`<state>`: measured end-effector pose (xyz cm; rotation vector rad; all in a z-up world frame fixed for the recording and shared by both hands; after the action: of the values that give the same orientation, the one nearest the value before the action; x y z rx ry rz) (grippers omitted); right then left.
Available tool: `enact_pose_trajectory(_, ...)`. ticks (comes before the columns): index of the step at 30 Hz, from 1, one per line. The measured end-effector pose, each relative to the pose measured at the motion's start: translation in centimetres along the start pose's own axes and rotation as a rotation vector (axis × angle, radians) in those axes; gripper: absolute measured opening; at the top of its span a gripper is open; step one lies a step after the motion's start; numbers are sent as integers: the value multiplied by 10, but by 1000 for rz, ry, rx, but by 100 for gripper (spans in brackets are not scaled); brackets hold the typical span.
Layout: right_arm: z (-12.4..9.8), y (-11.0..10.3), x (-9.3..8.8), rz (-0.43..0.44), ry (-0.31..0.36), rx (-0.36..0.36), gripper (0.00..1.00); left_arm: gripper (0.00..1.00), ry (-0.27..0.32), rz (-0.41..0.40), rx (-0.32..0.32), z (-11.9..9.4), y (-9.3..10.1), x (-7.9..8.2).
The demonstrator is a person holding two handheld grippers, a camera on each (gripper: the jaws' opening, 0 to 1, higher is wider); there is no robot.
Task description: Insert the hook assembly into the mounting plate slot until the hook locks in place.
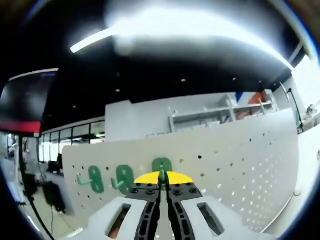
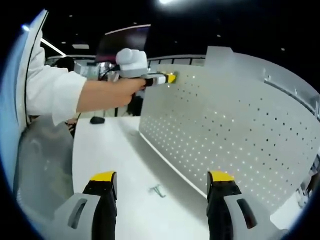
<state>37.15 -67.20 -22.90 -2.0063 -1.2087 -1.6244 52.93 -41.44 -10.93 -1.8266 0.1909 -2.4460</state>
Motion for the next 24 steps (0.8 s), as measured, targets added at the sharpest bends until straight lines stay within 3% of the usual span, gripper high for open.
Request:
enact_pose_trajectory(7,-1,3,-3,-1,-10,-1,74,3,-4,29,1,5,1,-3)
enact_pose_trajectory(11,-1,4,-4,8,-8,-3,74,3,-30,84,-9,7,1,-5)
enact_pose_trajectory(17,0,2,-7,12,-9,3,74,4,-27,86,-27,5,1,-2)
enact_pose_trajectory(20,1,0,-5,11,-3,4,74,5,-72,82,-62,2,2,-6)
enact_pose_trajectory(24,-1,0,-3,14,5,0,74,19,-84,33,-52,-2,-1,-5)
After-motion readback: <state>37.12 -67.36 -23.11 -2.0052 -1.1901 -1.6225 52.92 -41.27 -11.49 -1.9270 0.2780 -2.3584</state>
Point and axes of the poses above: the point that each gripper's makers call its tool centre point, and the gripper's own axes: z roughly forward along the fingers, y roughly to its right, x roughly out of its top, the point moved 3 cm from there along -z, roughly backward along the fingers, and after that the axes turned 5 degrees about -x, right-handed, at the moved point
